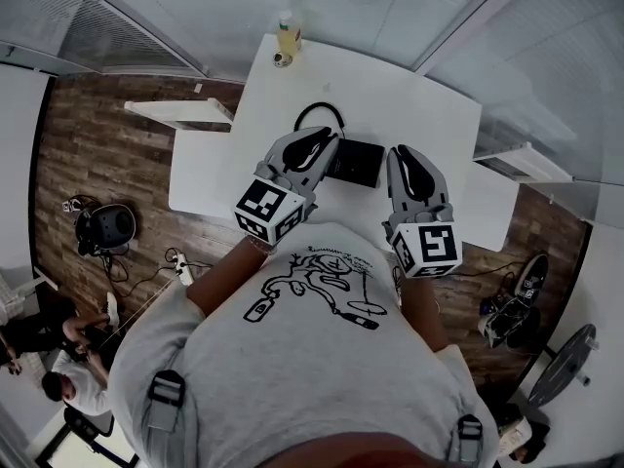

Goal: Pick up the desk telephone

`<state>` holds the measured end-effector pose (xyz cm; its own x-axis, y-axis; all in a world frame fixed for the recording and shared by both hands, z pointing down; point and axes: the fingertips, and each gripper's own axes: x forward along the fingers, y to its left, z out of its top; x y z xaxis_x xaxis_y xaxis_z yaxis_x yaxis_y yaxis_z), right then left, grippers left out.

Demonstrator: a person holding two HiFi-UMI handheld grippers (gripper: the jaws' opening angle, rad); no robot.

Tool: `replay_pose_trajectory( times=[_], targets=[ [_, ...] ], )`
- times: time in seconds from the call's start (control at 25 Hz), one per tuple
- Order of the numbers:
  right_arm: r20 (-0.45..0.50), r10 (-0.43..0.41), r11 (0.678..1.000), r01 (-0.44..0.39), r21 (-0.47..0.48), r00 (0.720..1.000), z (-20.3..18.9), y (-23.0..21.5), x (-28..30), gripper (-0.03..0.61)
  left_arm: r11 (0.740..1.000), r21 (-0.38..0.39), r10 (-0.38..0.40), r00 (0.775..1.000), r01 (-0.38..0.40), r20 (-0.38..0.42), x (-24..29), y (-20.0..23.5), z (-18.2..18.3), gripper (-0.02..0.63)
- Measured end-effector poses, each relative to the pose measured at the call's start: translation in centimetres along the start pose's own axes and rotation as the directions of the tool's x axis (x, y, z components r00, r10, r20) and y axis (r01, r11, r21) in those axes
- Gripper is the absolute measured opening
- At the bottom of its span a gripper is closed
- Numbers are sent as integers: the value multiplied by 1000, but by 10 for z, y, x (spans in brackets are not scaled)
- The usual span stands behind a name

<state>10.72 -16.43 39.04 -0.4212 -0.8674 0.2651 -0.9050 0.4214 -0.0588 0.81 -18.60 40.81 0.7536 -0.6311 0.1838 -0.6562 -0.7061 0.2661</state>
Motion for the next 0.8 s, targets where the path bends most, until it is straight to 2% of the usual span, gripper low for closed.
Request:
replay_pose_trajectory(
  times=[0.12, 0.2, 0.24, 0.44, 0.68, 0.8],
  targets=[
    [-37, 10, 1000, -9, 21, 999, -19, -4, 5, 14, 999, -41, -6, 999, 4, -43, 6, 5, -19, 32],
    [-67, 13, 999, -10, 37, 998, -32, -6, 8, 42, 998, -70, -3, 997, -3, -75, 8, 10, -31, 46],
    [-83, 12, 999, -8, 43, 996, -39, -8, 9, 80, 996, -83, 0, 996, -7, -88, 9, 13, -37, 74],
    [-158, 13, 997, -1, 71, 987, -76, -16, 16, 106, 990, -139, 5, 988, -27, -155, 18, 29, -74, 84],
    [-262, 20, 995, 6, 99, 965, -129, -25, 27, 126, 991, -124, 10, 960, -46, -279, 27, 45, -134, 104],
    [-317, 35, 993, 4, 121, 948, -159, -29, 33, 140, 985, -167, -21, 942, -38, -335, 33, 49, -168, 138]
  ],
)
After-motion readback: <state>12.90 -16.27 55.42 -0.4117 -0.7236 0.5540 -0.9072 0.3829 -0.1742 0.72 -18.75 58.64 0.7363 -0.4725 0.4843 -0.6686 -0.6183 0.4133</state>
